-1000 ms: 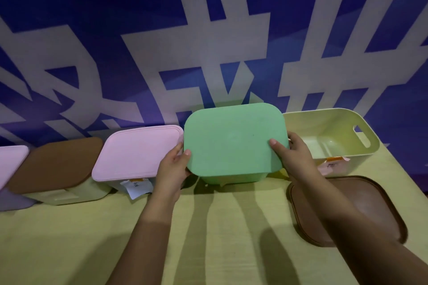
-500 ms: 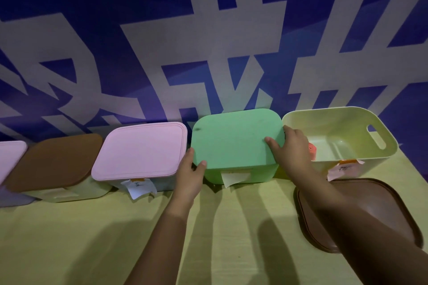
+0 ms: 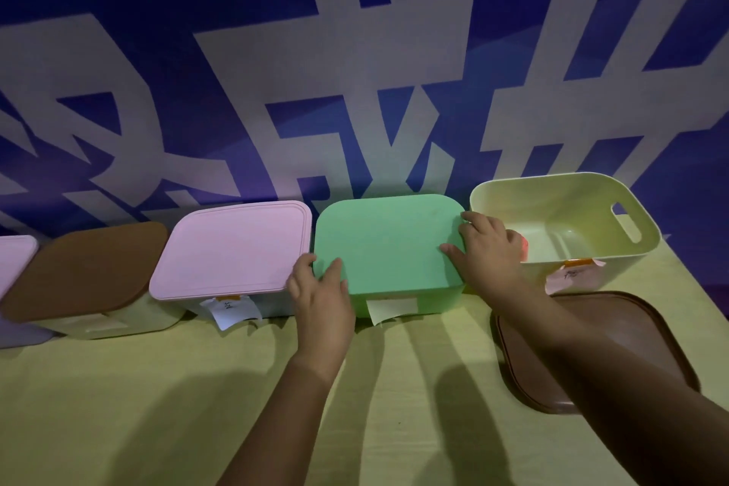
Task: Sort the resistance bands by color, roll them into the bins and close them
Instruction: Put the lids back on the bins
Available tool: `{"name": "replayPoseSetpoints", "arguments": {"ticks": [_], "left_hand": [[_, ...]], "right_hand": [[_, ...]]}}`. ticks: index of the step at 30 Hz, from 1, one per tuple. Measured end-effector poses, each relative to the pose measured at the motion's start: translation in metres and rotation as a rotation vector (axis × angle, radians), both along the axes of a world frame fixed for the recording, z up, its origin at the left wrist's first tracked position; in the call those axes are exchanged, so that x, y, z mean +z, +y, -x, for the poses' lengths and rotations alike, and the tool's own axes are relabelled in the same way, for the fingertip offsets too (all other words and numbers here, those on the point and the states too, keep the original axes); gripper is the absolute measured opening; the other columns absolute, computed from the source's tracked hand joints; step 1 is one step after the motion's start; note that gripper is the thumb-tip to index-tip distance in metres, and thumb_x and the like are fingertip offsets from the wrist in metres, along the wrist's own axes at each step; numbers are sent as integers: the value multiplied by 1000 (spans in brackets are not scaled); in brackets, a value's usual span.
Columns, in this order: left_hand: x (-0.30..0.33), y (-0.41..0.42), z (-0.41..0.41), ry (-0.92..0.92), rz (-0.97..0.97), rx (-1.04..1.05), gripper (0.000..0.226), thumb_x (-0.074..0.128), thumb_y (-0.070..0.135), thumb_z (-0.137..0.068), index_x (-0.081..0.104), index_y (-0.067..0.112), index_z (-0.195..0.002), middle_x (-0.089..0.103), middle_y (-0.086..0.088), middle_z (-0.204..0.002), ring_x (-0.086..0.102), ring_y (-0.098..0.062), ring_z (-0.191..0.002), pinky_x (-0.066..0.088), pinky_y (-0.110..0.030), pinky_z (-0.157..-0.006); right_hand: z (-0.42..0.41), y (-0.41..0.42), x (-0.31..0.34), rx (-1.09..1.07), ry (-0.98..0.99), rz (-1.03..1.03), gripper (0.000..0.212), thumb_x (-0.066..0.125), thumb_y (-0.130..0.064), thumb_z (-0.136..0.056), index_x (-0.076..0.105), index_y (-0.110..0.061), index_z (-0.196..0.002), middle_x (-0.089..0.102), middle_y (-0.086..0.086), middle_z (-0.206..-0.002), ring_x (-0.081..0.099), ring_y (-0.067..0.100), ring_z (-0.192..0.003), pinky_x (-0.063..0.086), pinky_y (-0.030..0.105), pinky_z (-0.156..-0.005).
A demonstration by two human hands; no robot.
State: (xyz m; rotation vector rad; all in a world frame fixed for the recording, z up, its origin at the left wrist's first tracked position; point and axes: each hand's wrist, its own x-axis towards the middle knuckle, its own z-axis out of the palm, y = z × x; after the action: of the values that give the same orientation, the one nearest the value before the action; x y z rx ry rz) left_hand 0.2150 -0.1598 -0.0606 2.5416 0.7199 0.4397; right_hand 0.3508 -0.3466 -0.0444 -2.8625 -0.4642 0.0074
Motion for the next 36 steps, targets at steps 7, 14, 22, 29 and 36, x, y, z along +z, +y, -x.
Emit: {"name": "replayPoseSetpoints", "arguments": {"ticks": [7,14,22,29,36], "left_hand": [[4,14,-13,249,-153,-143,59,39,-2,-92,32,22,-146,24,-3,-156,20,-22,-141,17,-34,-112],[26,15,-21,368,-159,-158,54,45,2,-92,38,23,-142,32,-3,-150,31,-24,-134,24,-37,-107],[37,-1,-24,176,-47,-81,32,51,14,-95,56,12,-126,50,-14,-129,48,-32,-115,37,-39,-95],[0,-122,10,-150,356,-394,24,54,3,-91,61,4,-114,55,-8,-108,54,-17,-90,42,-26,-83],[-45,-185,15,343,1056,-116,36,51,15,-94,50,20,-129,58,-6,-119,57,-19,-97,44,-31,-85]], "right_hand": [[-6,4,2,26,38,18,49,40,-48,-96,50,-14,-129,47,0,-137,39,20,-125,26,42,-102],[2,-10,17,145,174,95,64,37,-54,-95,27,-19,-147,21,-1,-156,10,23,-145,13,55,-112],[58,-78,3,-67,34,-315,46,54,-35,-93,48,-19,-136,39,5,-146,31,26,-136,28,48,-107],[114,-159,-34,-452,86,-343,43,55,-34,-90,52,-16,-129,50,9,-134,45,29,-121,40,42,-98],[123,-237,-73,-786,374,-347,61,56,-40,-89,34,-17,-142,33,14,-145,33,34,-131,35,49,-106]]}}
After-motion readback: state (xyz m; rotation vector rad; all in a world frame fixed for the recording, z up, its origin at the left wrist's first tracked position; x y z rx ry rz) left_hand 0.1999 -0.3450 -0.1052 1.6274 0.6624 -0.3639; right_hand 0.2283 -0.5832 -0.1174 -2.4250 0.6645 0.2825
